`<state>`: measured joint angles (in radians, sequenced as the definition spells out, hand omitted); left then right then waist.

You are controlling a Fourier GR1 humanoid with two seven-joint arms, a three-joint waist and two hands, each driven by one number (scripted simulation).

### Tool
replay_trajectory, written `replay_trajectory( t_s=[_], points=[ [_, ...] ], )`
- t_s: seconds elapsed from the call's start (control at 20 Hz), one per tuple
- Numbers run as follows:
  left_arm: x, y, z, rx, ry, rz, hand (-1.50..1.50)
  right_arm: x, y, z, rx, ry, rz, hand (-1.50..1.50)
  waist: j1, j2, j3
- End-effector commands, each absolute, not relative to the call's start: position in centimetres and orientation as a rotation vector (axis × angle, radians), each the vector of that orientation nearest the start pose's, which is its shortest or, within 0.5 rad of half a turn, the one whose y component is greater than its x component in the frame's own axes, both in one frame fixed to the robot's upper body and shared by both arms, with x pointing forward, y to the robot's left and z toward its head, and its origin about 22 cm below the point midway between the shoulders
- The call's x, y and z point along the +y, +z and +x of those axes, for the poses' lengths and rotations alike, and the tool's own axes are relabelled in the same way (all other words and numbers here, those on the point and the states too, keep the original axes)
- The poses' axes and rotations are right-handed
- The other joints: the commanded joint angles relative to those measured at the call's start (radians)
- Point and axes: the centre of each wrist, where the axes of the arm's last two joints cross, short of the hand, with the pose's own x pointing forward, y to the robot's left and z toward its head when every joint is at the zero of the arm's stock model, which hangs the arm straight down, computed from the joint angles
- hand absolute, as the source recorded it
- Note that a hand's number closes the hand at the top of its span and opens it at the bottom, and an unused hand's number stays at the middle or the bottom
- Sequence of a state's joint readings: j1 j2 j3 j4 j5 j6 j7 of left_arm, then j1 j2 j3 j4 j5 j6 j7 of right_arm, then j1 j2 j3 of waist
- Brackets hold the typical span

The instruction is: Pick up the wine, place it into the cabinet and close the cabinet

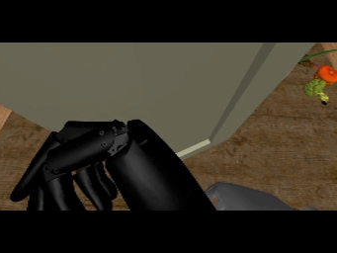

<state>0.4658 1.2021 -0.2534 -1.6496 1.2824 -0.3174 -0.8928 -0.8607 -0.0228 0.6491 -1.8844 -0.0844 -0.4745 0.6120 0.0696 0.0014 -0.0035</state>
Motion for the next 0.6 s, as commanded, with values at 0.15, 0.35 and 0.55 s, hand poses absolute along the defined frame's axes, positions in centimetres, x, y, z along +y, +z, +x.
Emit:
replay_trajectory(
  t_s=[0.15,0.35,0.55],
  points=[
    [43.4,7.2,12.9,-1.884,0.172,-0.42,-1.5,0.4,26.2,28.2,-1.845,0.551,0.531,1.5,0.0,0.01,0.003],
    [45.3,6.9,11.9,-1.866,0.163,-0.39,-1.5,0.4,27.0,30.5,-1.78,0.681,0.603,1.5,-0.02,0.005,0.003],
    [44.9,8.2,13.7,-1.898,0.135,-0.39,-1.5,2.0,25.5,31.1,-1.507,0.938,0.73,1.5,0.006,0.017,0.001]
  ],
)
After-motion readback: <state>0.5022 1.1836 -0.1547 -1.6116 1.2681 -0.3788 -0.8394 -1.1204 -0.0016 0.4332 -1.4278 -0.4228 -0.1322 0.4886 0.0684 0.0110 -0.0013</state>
